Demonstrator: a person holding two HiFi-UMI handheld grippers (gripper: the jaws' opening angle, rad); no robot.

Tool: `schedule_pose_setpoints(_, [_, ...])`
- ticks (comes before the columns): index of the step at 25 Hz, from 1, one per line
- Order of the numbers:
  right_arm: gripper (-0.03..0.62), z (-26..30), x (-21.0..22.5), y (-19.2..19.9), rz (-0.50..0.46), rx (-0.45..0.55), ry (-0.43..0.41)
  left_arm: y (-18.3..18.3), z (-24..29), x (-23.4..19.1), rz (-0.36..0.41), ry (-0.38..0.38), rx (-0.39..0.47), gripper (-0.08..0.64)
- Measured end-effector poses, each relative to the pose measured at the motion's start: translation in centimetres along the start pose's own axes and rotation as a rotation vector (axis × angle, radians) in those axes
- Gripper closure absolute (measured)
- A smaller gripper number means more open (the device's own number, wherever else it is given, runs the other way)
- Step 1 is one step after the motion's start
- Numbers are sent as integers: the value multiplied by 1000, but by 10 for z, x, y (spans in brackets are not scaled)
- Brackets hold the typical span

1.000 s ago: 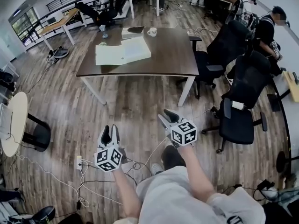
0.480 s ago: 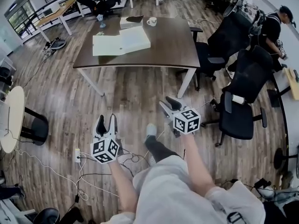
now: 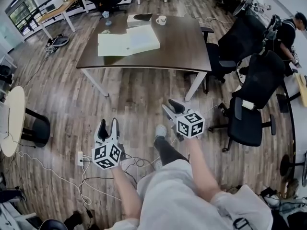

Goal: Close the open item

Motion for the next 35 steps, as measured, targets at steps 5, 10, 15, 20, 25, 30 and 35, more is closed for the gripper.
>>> schedule_pose_setpoints(5, [430,31,26,-3,7,-21,12,9,39,-1,24,24,-41,351])
schedule_pose_setpoints(10, [430,74,55,-31,-16,-32,-2,-20,87,-25,4,-92,6,341])
schedule_pose_setpoints(15, [430,123,98,-59,20,-9,8,-35,144,-25,8,-30,-33,319])
schedule_pose_setpoints(20, [417,175,137,-79,12,-47,-13,-44,211,-19,9,6,-68,321])
schedule_pose_setpoints(25, [416,224,179,-103,-10,-54,-28,-51,278,-7,44,15,-105,320])
schedule_pose_setpoints(30, [387,267,220,-116,33,-29,-30,-67,340,-10,53,13,-108,324])
schedule_pose_setpoints(35, [387,288,264,-131,60,4,-26,-79,388,-10,40,-36,-78,335])
Point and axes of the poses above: the fingertips, and each gripper's own axes: z forward along the fingers, x to its right, y out of its underside, the point moved 1 cm from there along -z, backward along the fingers, and after that the axes turned 8 degrees about -y, right-handed, at the moved point
